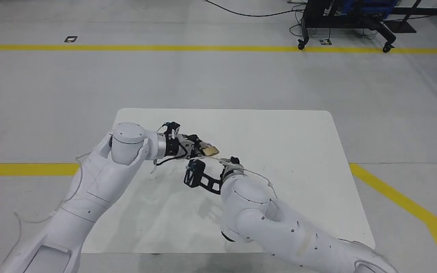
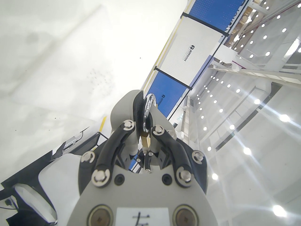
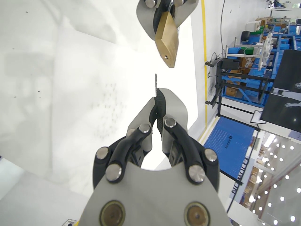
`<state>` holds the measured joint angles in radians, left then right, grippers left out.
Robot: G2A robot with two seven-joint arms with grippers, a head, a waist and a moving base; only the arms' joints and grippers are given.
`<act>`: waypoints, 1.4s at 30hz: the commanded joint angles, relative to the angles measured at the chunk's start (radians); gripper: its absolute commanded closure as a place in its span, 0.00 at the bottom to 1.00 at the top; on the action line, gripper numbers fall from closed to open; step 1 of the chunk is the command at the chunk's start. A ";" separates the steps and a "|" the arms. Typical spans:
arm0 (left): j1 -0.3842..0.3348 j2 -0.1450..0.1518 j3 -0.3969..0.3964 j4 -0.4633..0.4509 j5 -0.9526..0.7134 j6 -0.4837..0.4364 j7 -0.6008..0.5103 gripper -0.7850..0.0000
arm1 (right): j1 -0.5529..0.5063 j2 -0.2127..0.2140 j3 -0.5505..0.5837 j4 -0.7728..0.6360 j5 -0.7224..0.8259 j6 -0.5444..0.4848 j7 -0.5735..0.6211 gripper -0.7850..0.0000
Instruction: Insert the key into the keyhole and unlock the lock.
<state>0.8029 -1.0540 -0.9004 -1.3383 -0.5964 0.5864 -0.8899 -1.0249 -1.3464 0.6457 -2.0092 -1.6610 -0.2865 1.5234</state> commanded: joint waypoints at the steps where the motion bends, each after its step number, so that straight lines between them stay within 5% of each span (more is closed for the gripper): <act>1: 0.009 0.002 -0.011 -0.005 -0.005 -0.030 -0.008 1.00 | -0.024 0.006 0.062 -0.011 0.071 0.004 -0.036 1.00; 12: 0.043 0.006 -0.024 -0.054 0.028 -0.126 -0.021 1.00 | -0.134 0.025 0.244 0.001 0.236 0.043 -0.242 1.00; 22: 0.022 0.000 -0.053 0.092 -0.165 -0.168 -0.317 1.00 | -0.263 0.056 0.467 0.014 0.520 -0.072 -0.510 1.00; 31: -0.033 -0.014 -0.002 0.156 -0.119 -0.198 -0.417 1.00 | -0.271 0.060 0.480 0.017 0.518 -0.083 -0.515 1.00; 42: -0.076 -0.025 0.060 0.171 -0.030 -0.208 -0.486 1.00 | -0.218 0.067 0.465 0.096 0.693 -0.183 -0.489 1.00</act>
<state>0.7294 -1.0779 -0.8448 -1.1682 -0.6304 0.3781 -1.3717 -1.2439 -1.2799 1.1081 -1.9130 -0.9792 -0.4689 1.0387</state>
